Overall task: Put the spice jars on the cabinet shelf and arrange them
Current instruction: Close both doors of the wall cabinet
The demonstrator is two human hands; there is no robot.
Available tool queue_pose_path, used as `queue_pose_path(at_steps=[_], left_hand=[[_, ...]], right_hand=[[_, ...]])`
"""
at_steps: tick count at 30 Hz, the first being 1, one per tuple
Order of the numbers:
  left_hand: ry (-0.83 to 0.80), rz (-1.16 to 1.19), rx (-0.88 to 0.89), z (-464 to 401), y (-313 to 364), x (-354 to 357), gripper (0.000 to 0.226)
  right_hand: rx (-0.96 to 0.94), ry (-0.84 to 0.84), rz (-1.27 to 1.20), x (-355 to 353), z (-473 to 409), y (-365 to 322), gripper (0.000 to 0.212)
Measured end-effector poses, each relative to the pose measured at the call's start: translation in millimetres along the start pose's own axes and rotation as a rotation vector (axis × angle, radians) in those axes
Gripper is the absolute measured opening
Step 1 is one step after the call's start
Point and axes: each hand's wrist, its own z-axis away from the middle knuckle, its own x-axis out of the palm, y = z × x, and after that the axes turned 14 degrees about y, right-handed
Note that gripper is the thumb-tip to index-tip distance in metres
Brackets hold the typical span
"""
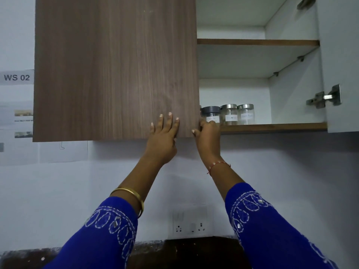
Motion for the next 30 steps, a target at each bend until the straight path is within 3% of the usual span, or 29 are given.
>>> queue_pose_path(at_steps=[9, 17, 26, 30], left_hand=[[0.051, 0.001, -0.006, 2.0, 1.3, 10.2, 0.066], [0.092, 0.336, -0.11, 9.1, 30.4, -8.2, 0.052], [0.245, 0.731, 0.047, -21.4, 167.3, -39.7, 0.051], [0.283, 0.84, 0.126, -32.6, 237.3, -54.5, 0.052]], right_hand=[[-0.072, -0.033, 0.013, 2.3, -1.6, 8.6, 0.035], [-0.284, 0.147, 0.163, -41.8, 8.8, 32.6, 0.038], [-0.657, 0.256, 0.479, -163.0, -35.0, 68.8, 0.04], [-0.71, 0.312, 0.658, -237.0, -58.8, 97.0, 0.041]])
